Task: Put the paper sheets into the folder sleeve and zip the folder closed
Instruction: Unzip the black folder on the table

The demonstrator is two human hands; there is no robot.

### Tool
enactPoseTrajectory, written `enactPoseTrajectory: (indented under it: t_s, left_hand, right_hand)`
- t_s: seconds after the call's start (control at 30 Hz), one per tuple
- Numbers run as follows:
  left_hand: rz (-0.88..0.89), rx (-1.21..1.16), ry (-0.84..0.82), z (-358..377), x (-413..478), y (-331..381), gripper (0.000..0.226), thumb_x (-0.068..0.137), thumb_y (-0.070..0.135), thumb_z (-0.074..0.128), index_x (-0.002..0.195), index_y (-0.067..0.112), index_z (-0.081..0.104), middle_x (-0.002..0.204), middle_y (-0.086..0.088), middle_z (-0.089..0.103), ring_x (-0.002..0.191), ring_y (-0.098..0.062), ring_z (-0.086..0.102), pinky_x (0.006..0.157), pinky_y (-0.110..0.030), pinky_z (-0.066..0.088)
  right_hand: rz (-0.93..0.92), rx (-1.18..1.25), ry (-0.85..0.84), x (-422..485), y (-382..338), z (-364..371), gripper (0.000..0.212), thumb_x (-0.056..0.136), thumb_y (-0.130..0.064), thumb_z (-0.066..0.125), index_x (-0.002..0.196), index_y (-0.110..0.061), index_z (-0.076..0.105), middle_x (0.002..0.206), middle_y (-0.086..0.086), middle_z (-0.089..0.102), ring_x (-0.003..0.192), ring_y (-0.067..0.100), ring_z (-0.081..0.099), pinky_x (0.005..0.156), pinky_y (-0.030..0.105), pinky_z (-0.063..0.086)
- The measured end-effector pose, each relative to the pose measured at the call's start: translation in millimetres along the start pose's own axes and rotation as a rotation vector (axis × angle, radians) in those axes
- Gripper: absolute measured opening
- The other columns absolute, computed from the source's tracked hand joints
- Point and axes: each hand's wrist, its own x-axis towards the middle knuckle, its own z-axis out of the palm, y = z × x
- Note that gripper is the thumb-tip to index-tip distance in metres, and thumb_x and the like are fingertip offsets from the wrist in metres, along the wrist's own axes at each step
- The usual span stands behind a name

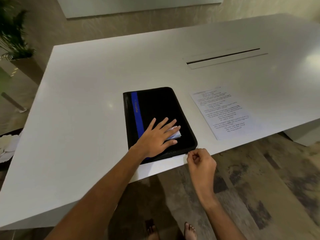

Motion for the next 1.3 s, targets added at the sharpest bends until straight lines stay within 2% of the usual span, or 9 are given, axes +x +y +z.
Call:
enactPoseTrajectory:
  t_s: [0.1,0.2,0.4,0.53,0.67,0.73,0.97,1.17,1.3]
  left_hand:
    - [0.002,0.017,0.009,2.5,-0.2,-1.1,0.066,0.114,0.067,0.016,0.174,0.041,0.011,0.185,0.01,0.006,0.171,-0.019,-0.001,0.137,-0.061,0.004]
    - [-0.001,0.007,-0.003,1.3,0.7,-1.1,0.067,0.113,0.067,0.015,0.174,0.04,0.01,0.185,0.009,0.005,0.171,-0.02,-0.002,0.137,-0.062,0.005]
    - [0.004,-0.035,-0.014,-2.3,1.0,-0.9,0.066,0.114,0.065,0.019,0.175,0.038,0.012,0.185,0.008,0.004,0.171,-0.021,-0.003,0.137,-0.062,0.0]
    - [-0.003,-0.081,-0.025,-4.8,2.6,0.1,0.066,0.114,0.064,0.02,0.174,0.038,0.014,0.185,0.008,0.005,0.171,-0.021,-0.004,0.136,-0.063,-0.003]
    - [-0.01,-0.099,-0.03,-4.8,4.6,-0.5,0.068,0.112,0.065,0.021,0.174,0.038,0.016,0.185,0.007,0.008,0.171,-0.021,-0.002,0.135,-0.065,-0.003]
    - [-0.007,-0.095,-0.025,-4.1,5.7,-0.9,0.066,0.113,0.064,0.024,0.174,0.037,0.017,0.185,0.006,0.008,0.171,-0.022,-0.001,0.135,-0.065,-0.002]
    - [-0.008,-0.107,-0.018,-3.6,5.6,-0.4,0.066,0.114,0.063,0.029,0.174,0.037,0.02,0.185,0.005,0.01,0.171,-0.023,0.001,0.135,-0.065,-0.002]
    - [-0.001,-0.129,-0.015,-3.9,6.1,-0.3,0.066,0.114,0.063,0.031,0.173,0.036,0.022,0.185,0.005,0.012,0.171,-0.023,0.001,0.135,-0.066,-0.003]
    - [0.003,-0.14,-0.009,-2.0,5.8,-2.1,0.066,0.113,0.064,0.031,0.173,0.037,0.023,0.184,0.006,0.012,0.171,-0.022,0.001,0.135,-0.065,-0.004]
  right_hand:
    - [0.003,0.012,-0.003,-13.5,-8.5,10.0,0.022,0.098,-0.006,0.08,0.09,-0.023,0.068,0.083,-0.006,0.066,0.074,0.007,0.066,0.064,0.012,0.049]
    - [0.021,0.043,0.024,-20.2,-15.5,17.8,0.028,0.097,-0.005,0.08,0.088,-0.027,0.066,0.08,-0.008,0.065,0.071,0.004,0.064,0.064,0.007,0.046]
    - [0.005,0.008,0.008,-36.2,-30.9,39.7,0.025,0.093,-0.002,0.082,0.087,-0.022,0.067,0.079,-0.008,0.064,0.071,0.006,0.062,0.063,0.011,0.046]
    - [-0.001,-0.025,-0.016,-51.9,-46.3,60.3,0.023,0.092,-0.002,0.084,0.087,-0.018,0.069,0.082,-0.007,0.064,0.075,0.013,0.061,0.067,0.03,0.055]
    - [-0.075,-0.095,-0.063,-72.3,-67.1,79.5,0.018,0.092,-0.015,0.084,0.087,-0.024,0.069,0.083,-0.015,0.062,0.074,0.006,0.056,0.08,0.015,0.039]
    - [-0.075,-0.098,-0.058,-78.1,-73.1,88.3,0.019,0.093,-0.014,0.085,0.087,-0.024,0.07,0.082,-0.014,0.063,0.073,0.004,0.054,0.079,0.015,0.035]
    - [-0.156,-0.109,-0.039,-91.7,-81.1,105.5,0.022,0.087,-0.01,0.089,0.089,-0.022,0.071,0.083,-0.009,0.07,0.074,0.002,0.053,0.078,0.029,0.041]
    - [-0.16,-0.104,-0.071,-99.5,-83.4,112.3,0.017,0.088,-0.017,0.088,0.091,-0.022,0.072,0.085,-0.009,0.071,0.079,-0.006,0.039,0.079,0.019,0.032]
    - [-0.195,-0.121,-0.136,-105.3,-83.9,114.5,0.015,0.087,-0.023,0.087,0.091,-0.024,0.072,0.087,-0.011,0.073,0.081,-0.004,0.044,0.078,0.013,0.032]
